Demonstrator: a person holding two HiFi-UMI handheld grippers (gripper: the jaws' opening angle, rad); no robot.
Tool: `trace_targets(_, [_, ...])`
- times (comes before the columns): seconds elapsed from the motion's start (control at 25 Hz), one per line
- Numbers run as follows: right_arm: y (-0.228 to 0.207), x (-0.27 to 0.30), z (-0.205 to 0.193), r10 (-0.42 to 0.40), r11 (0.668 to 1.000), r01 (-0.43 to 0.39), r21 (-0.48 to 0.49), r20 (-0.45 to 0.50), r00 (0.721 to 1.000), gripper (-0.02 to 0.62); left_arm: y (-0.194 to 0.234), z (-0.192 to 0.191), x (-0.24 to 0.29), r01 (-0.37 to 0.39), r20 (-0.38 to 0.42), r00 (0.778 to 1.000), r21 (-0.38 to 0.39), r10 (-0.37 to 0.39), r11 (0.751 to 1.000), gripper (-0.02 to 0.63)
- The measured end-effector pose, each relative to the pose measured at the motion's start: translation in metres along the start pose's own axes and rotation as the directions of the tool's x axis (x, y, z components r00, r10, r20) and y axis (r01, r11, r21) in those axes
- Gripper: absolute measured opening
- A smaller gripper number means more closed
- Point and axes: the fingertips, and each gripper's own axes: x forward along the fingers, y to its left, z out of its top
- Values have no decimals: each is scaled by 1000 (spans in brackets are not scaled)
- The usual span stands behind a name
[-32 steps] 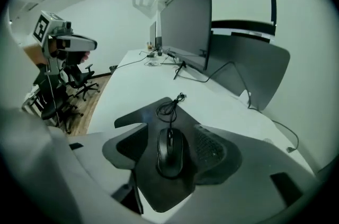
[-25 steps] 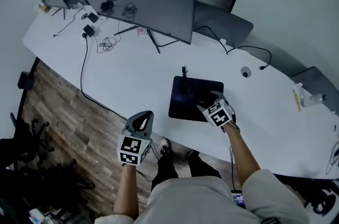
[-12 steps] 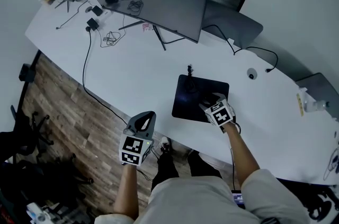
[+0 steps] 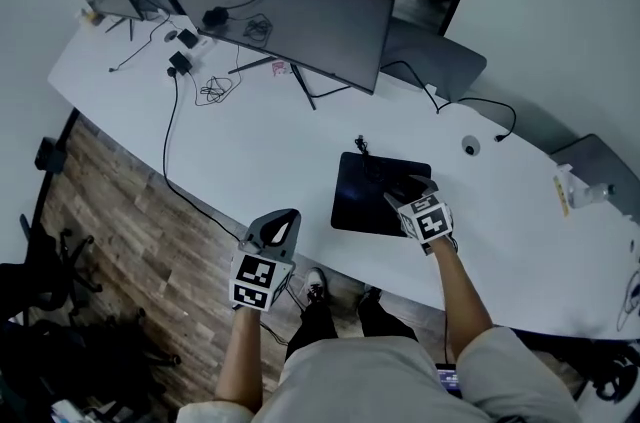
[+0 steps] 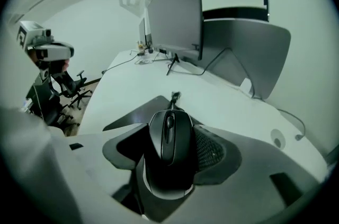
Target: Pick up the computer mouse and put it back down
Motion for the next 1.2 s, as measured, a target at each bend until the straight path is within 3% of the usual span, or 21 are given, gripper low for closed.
trace_targets(0.28, [-5,-96,86,-142,990,139,29,214,967,278,16,57,-15,36,123,991,86,-46,996,17])
trace_targets(0.64, [12,-243,152,-317,948,304,97,401,859,278,15,147,-57,57,314,941,221,-127,974,17])
trace_targets(0.84, [29,-303,159,-332,942,318,107,448,830,278,0,187,-80,23,393,910,275,-134,961,17])
trace_targets(1.04, [41,-338,163,-316,943,324,68,479,819,279,-18,219,-91,-1,456,880,283,-134,959,17])
trace_targets(1.2, [41,-343,160,-304,945,325,43,486,819,279,-31,230,-91,-8,474,870,294,-138,956,17])
